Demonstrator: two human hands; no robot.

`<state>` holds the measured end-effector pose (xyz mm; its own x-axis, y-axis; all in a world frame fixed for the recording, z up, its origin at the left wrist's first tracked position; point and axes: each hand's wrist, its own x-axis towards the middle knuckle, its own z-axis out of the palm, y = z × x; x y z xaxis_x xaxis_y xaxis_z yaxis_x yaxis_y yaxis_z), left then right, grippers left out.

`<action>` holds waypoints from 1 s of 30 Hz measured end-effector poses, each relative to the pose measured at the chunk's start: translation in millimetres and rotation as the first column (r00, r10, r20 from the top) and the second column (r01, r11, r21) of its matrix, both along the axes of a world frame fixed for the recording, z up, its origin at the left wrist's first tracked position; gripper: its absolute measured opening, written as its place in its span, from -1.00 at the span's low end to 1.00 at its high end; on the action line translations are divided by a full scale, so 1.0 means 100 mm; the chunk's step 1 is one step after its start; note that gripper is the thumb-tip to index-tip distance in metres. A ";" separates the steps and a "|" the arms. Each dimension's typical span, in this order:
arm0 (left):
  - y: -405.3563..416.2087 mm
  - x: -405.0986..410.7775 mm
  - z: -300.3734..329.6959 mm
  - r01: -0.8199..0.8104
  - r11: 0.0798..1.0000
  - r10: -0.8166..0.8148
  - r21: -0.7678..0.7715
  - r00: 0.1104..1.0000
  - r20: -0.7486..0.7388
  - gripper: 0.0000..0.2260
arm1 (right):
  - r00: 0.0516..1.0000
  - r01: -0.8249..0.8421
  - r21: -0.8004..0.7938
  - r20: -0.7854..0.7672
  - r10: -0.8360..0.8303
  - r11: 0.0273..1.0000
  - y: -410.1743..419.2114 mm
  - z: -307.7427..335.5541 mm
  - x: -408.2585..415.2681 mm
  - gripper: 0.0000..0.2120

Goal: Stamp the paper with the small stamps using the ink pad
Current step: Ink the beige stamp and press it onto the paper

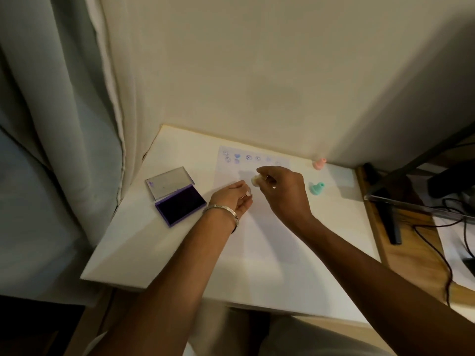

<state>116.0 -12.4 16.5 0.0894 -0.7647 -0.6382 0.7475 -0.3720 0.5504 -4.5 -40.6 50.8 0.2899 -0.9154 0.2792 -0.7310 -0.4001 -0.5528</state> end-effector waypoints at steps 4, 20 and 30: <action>-0.02 -0.14 -0.03 0.025 0.999 -0.028 -0.027 0.993 -0.119 -0.86 | 1.000 0.001 -0.001 0.009 -0.001 1.000 0.06 0.00 -0.11 -0.84; -0.08 -0.34 -0.05 0.073 0.990 -0.086 -0.121 0.991 -0.101 -0.78 | 0.999 0.028 0.013 0.034 -0.029 1.000 0.11 -0.09 -0.30 -0.93; -0.06 -0.35 -0.02 0.064 0.993 -0.066 -0.103 0.998 -0.016 -0.77 | 1.000 0.022 0.025 0.013 -0.022 0.999 0.10 -0.10 -0.29 -0.92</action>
<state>81.1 -18.2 14.9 0.0255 -0.8299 -0.5573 0.7345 -0.3626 0.5736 -33.9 -30.1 40.7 0.2661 -0.9283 0.2596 -0.7318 -0.3699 -0.5724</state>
